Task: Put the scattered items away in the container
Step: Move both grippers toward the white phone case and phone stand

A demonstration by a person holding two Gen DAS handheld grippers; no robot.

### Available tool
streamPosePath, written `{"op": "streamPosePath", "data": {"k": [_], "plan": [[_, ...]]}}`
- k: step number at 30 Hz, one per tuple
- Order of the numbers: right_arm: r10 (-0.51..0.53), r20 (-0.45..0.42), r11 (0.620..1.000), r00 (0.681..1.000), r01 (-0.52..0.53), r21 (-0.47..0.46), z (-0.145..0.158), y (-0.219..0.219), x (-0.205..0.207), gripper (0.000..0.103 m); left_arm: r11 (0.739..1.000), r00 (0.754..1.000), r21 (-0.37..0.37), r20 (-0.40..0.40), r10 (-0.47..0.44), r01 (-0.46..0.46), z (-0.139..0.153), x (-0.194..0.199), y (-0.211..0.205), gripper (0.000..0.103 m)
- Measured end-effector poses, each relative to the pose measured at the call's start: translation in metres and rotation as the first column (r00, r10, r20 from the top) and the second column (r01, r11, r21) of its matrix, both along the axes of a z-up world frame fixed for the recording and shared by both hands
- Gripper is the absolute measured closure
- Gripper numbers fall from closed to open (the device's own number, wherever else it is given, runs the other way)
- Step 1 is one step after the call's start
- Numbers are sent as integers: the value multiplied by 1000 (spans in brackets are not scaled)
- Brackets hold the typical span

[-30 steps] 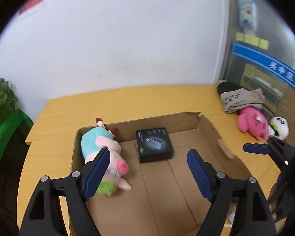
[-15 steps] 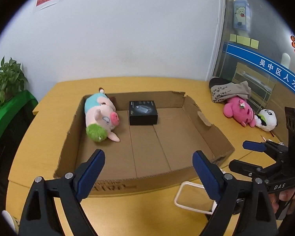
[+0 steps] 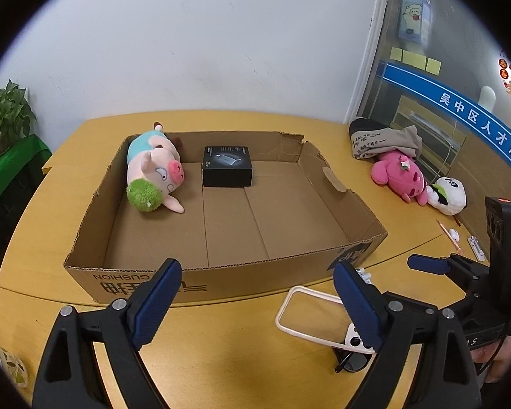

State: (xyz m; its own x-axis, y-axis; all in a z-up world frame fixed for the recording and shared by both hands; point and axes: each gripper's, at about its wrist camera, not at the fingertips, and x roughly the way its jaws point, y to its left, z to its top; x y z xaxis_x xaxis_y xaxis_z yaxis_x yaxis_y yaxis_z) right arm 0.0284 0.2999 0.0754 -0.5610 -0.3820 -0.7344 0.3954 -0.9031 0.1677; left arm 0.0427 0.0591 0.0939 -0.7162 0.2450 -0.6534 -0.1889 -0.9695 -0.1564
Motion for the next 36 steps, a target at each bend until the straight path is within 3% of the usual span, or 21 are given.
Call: {"op": "streamPosePath", "data": {"k": [16,30,33,35,36], "plan": [[11,48,999,999,-13,48,-22,-11,14,1,999,996,30,76,-45,43,-25,0,3,12],[-44,173,996,984,29,88,-66,1,14,1,988,959,87,243,-145,127,-101,-43,27,13],[-71,190,996,979,58,73,-69,12,14,1,983,936,96,302,-178,156,-124,-59,36,29],[-85,192,995,978,74,66,-70,19,15,1,983,919,72,348,-184,170,-142,-69,43,52],[-92,196,995,976,80,66,-70,22,16,1,983,927,45,327,-185,180,-144,-70,47,52]]}}
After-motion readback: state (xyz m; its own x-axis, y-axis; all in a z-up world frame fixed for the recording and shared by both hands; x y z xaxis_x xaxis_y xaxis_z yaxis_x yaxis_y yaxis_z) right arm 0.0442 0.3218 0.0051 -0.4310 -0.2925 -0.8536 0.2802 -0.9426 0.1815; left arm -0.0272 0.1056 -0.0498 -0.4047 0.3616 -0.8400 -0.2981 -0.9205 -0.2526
